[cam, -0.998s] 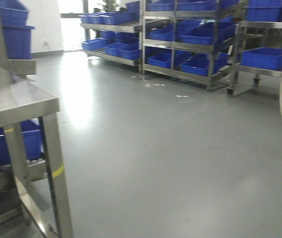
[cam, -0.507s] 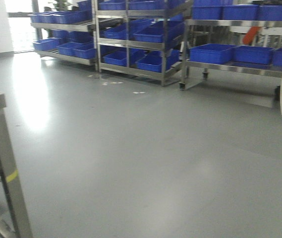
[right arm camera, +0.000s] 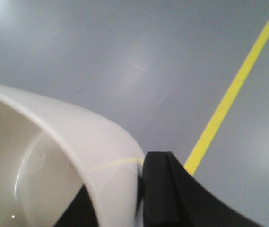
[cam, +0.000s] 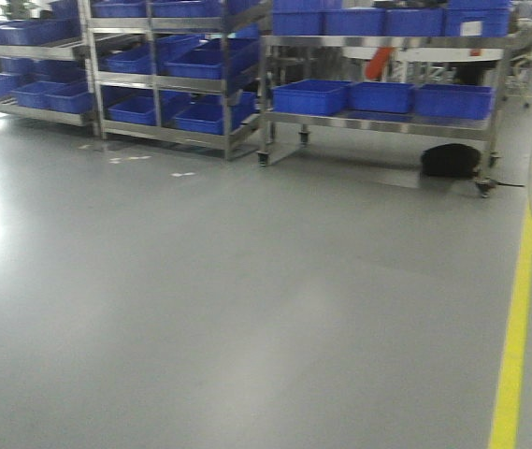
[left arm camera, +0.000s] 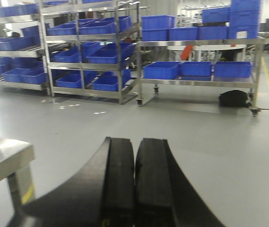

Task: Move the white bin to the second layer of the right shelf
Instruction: 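Drive backward and turn away from the table holding the bin, then drive past the blue-crate carts carrying the bin in the right gripper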

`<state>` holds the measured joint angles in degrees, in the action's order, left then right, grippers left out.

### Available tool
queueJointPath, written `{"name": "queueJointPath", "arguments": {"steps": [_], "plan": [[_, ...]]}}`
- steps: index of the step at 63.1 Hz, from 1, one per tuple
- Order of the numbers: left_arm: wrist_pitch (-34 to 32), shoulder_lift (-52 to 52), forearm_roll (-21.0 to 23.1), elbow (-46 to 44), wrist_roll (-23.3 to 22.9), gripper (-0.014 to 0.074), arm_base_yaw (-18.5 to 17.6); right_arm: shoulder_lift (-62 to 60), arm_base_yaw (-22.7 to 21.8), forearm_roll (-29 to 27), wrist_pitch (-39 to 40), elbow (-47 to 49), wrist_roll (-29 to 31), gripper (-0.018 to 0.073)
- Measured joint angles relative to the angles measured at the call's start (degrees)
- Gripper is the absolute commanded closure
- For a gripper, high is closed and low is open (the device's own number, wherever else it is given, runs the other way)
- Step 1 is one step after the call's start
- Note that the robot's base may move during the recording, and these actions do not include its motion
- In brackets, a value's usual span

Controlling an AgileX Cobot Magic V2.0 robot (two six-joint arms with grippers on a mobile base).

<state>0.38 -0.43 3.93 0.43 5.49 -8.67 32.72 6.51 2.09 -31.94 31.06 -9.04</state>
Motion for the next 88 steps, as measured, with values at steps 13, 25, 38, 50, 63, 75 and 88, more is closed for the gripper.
{"name": "queueJointPath", "arguments": {"steps": [13,25,38,50,63,75,88], "plan": [[0.0,0.0,0.0,0.0,0.0,0.0512,0.0,0.0,0.0,0.0,-0.03,0.0,0.0,0.0504],[0.0,0.0,0.0,0.0,0.0,0.0512,0.0,0.0,0.0,0.0,-0.03,0.0,0.0,0.0504],[0.0,0.0,0.0,0.0,0.0,0.0512,0.0,0.0,0.0,0.0,-0.13,0.0,0.0,0.0504],[0.0,0.0,0.0,0.0,0.0,0.0512,0.0,0.0,0.0,0.0,-0.16,0.0,0.0,0.0504],[0.0,0.0,0.0,0.0,0.0,0.0512,0.0,0.0,0.0,0.0,-0.16,0.0,0.0,0.0504],[0.0,0.0,0.0,0.0,0.0,0.0512,0.0,0.0,0.0,0.0,-0.16,0.0,0.0,0.0504],[0.0,0.0,0.0,0.0,0.0,0.0512,0.0,0.0,0.0,0.0,-0.16,0.0,0.0,0.0504]]}}
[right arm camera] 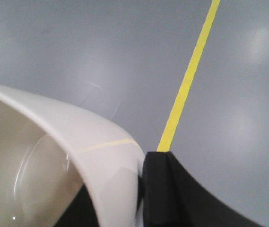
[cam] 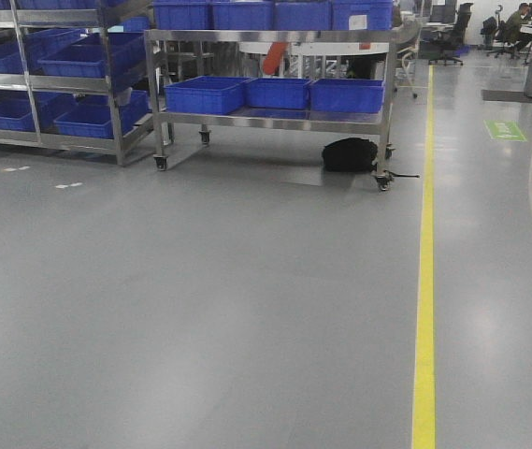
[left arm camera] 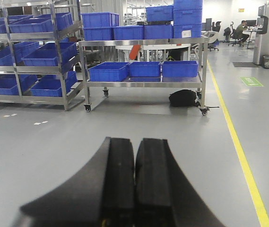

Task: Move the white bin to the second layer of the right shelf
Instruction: 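Drive past the blue-crate carts carrying the bin in the right gripper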

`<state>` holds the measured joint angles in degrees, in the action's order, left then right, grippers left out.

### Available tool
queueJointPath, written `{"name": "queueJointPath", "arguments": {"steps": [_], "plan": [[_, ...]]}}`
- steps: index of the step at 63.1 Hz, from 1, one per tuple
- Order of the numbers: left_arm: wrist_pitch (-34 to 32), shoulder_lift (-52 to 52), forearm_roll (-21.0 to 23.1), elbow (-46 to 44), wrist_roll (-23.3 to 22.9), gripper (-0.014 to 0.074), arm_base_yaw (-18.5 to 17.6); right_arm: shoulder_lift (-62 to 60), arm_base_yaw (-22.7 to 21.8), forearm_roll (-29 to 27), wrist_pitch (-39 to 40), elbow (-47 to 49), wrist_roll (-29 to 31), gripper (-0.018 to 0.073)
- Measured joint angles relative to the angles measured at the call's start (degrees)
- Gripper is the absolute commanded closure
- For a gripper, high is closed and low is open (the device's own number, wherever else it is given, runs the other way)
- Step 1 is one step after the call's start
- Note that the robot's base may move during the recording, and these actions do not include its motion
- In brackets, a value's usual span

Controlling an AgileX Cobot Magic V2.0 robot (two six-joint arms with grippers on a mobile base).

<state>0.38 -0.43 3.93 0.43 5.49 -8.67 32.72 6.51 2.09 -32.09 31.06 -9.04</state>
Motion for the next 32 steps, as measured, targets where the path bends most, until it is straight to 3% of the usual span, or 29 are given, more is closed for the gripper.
{"name": "queueJointPath", "arguments": {"steps": [32], "plan": [[0.0,0.0,0.0,0.0,0.0,0.0512,0.0,0.0,0.0,0.0,0.0,0.0,0.0,0.0504]]}}
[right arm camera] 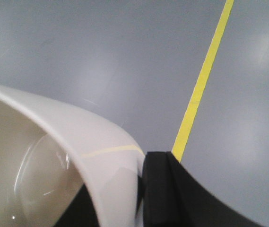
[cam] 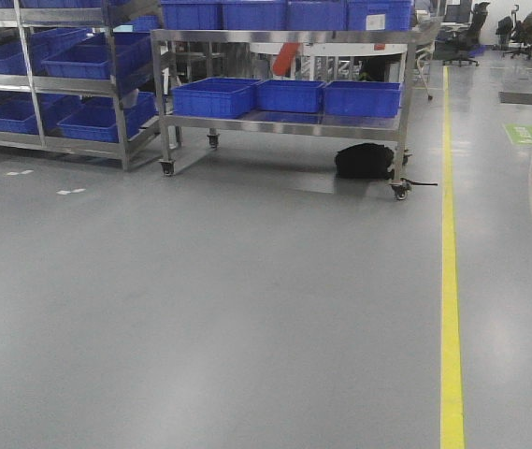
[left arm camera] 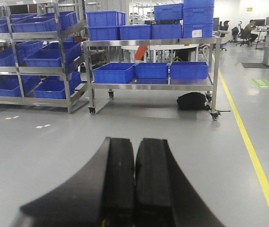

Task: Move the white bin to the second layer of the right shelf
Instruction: 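Drive past the blue-crate carts carrying the bin in the right gripper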

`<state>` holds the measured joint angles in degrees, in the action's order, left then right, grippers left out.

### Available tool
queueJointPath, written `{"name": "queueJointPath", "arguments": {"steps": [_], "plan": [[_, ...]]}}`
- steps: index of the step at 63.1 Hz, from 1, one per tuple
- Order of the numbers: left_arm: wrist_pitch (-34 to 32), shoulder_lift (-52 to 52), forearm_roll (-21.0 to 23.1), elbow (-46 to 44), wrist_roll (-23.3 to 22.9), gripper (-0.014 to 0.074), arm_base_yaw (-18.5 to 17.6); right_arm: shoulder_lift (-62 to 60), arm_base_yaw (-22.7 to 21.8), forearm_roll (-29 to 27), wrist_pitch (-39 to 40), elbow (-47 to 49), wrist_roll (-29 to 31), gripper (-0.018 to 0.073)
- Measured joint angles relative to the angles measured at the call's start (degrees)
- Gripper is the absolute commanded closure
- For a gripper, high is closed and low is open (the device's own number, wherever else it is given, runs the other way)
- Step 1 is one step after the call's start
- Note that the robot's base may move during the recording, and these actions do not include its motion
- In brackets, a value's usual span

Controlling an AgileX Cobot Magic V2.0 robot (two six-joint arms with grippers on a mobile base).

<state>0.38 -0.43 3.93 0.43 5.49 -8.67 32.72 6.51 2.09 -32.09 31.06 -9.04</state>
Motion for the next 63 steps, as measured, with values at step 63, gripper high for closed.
{"name": "queueJointPath", "arguments": {"steps": [63], "plan": [[0.0,0.0,0.0,0.0,0.0,0.0512,0.0,0.0,0.0,0.0,0.0,0.0,0.0,0.0504]]}}
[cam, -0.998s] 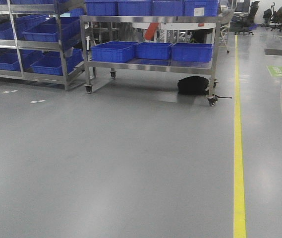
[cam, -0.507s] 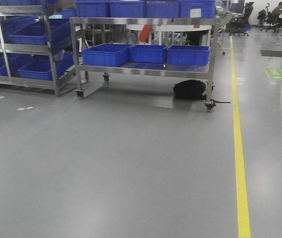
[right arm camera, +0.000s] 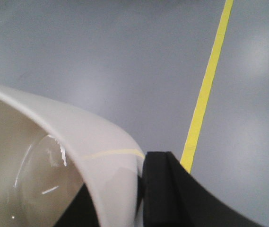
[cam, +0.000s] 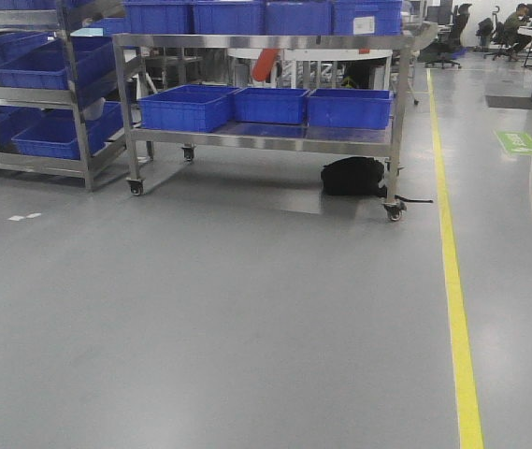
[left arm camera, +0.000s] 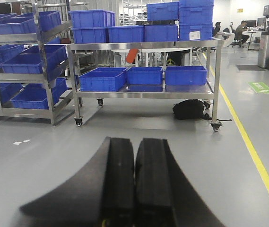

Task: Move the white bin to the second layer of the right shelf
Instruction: 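Drive past the blue-crate carts carrying the bin in the right gripper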

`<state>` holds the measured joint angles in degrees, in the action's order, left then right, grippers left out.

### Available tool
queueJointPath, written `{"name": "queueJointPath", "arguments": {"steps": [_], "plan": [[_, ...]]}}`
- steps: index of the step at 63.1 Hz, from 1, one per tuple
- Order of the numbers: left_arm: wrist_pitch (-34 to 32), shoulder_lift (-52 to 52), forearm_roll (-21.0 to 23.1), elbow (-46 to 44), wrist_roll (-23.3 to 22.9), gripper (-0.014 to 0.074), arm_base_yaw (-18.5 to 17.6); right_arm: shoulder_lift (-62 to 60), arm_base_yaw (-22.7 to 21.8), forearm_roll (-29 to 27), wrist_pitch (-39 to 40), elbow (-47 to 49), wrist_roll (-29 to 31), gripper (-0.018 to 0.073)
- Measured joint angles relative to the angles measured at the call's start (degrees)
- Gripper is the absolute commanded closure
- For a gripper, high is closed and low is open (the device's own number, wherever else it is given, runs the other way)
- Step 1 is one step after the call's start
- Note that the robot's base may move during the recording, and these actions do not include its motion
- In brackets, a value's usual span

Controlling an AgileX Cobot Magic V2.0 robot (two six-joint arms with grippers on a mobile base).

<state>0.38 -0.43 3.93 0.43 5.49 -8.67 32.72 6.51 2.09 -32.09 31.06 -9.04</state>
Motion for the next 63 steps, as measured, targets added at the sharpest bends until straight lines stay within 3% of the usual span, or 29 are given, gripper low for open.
{"name": "queueJointPath", "arguments": {"steps": [63], "plan": [[0.0,0.0,0.0,0.0,0.0,0.0512,0.0,0.0,0.0,0.0,0.0,0.0,0.0,0.0504]]}}
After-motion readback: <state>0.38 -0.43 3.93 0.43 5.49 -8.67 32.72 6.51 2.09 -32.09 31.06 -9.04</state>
